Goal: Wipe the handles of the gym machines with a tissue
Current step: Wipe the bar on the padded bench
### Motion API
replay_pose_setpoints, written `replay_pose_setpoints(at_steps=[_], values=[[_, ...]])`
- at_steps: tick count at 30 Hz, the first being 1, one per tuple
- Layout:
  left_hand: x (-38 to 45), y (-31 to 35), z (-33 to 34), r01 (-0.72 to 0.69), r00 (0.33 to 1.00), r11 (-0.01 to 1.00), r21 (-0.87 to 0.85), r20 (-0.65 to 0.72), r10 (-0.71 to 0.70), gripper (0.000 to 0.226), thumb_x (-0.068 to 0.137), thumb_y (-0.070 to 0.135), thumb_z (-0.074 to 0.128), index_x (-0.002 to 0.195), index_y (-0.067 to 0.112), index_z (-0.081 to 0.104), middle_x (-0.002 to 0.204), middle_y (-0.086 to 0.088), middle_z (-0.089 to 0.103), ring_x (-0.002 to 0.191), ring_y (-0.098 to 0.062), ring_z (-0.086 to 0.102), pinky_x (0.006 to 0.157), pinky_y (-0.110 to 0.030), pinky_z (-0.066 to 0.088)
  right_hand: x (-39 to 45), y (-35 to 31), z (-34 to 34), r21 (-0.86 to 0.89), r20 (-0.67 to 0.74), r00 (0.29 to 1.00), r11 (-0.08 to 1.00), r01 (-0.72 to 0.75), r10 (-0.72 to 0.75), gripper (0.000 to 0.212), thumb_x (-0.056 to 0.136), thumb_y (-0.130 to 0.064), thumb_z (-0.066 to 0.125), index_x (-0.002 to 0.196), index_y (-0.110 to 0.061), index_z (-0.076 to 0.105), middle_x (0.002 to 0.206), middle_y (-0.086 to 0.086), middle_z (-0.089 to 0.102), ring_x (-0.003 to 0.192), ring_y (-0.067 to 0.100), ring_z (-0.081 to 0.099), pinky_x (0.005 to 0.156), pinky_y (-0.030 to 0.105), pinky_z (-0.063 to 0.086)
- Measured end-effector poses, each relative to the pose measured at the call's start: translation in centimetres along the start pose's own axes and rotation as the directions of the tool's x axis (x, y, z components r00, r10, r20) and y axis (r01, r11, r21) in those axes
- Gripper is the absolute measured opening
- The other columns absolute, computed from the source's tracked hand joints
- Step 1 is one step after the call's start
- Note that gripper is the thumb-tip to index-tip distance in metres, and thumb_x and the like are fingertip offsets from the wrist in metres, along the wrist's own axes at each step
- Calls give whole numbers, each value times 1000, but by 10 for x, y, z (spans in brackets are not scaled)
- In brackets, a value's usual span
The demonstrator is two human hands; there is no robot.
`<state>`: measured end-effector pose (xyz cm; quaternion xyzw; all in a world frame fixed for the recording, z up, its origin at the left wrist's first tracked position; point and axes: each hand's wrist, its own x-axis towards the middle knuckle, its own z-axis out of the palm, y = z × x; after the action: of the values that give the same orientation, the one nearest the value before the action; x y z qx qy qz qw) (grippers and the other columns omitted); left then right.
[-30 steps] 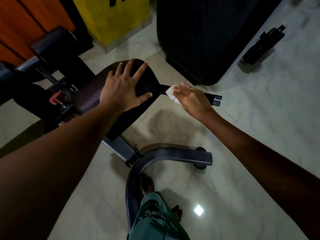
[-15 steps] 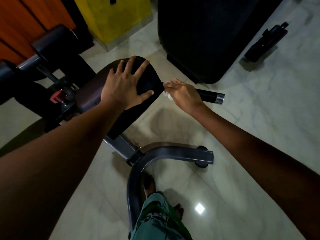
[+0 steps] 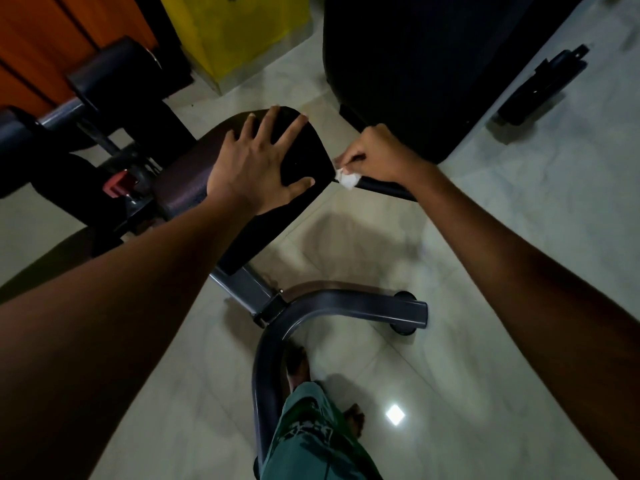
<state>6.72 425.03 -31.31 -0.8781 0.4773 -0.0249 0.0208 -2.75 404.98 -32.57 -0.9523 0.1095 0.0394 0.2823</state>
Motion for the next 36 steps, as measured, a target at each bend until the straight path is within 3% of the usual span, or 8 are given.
replay_pose_setpoints(at_steps=[4, 6, 10, 14, 20, 26, 30, 36], values=[[-1, 2, -1, 0, 1000, 1000, 10, 10, 0, 87, 83, 73, 36, 151, 31, 2, 157, -15, 13, 139, -41, 23, 107, -51, 30, 14, -6, 2, -33, -37, 999, 999, 20, -21, 20, 81, -2, 62, 98, 1, 72, 97, 17, 71, 91, 19, 67, 81, 23, 47], [0, 1, -1, -2, 1000, 1000, 6, 1, 2, 87, 83, 72, 37, 151, 30, 4, 156, -16, 14, 139, -41, 24, 106, -51, 31, 16, -12, 8, -64, -33, 999, 997, 31, -33, 23, 80, 1, 56, 97, 4, 71, 94, 24, 70, 89, 25, 66, 75, 30, 45], [0, -1, 1, -5, 1000, 1000, -2, -5, 5, 87, 82, 73, 37, 151, 30, 5, 156, -15, 16, 139, -41, 25, 107, -53, 31, 4, -1, 12, -1, -87, 996, 1000, 6, -6, 20, 81, -8, 65, 92, 8, 70, 92, 28, 68, 88, 27, 67, 81, 42, 50], [-1, 0, 0, 2, 1000, 1000, -2, 11, -2, 87, 82, 73, 37, 151, 31, 3, 157, -15, 14, 140, -41, 23, 108, -52, 30, -13, 3, 7, 7, -127, 992, 1000, 16, -15, 14, 80, -2, 66, 91, 4, 73, 94, 16, 72, 87, 22, 68, 83, 27, 50], [-2, 2, -2, 7, 999, 1000, 6, 34, -7, 86, 84, 72, 35, 151, 30, 1, 157, -15, 11, 140, -42, 21, 108, -52, 28, -37, 20, -2, -150, -95, 995, 988, -18, 4, 16, 73, -4, 57, 74, 2, 71, 85, 17, 72, 73, 31, 66, 67, 41, 54], [-2, 3, -5, 15, 999, 1000, -11, 52, -15, 86, 84, 72, 35, 151, 31, -1, 158, -15, 9, 141, -42, 19, 109, -54, 27, -75, 27, -18, -131, -145, 982, 981, -140, 121, 17, 77, -1, 58, 84, 3, 74, 76, 24, 68, 70, 35, 63, 63, 38, 51], [-4, 4, -8, 21, 997, 1000, -23, 75, -19, 86, 85, 71, 36, 150, 31, -1, 158, -15, 8, 141, -43, 17, 110, -55, 25, -97, 26, -25, -108, -208, 964, 975, -193, 168, 20, 77, -4, 55, 81, 2, 73, 72, 19, 67, 66, 23, 59, 61, 24, 38], [-3, 3, -10, 17, 994, 999, -31, 107, -14, 86, 85, 70, 36, 151, 31, -3, 158, -16, 6, 141, -44, 15, 111, -56, 23, -123, 18, -25, -114, -270, 930, 951, -288, 250, 26, 76, -12, 47, 79, -5, 72, 75, 23, 67, 69, 38, 64, 66, 39, 54]])
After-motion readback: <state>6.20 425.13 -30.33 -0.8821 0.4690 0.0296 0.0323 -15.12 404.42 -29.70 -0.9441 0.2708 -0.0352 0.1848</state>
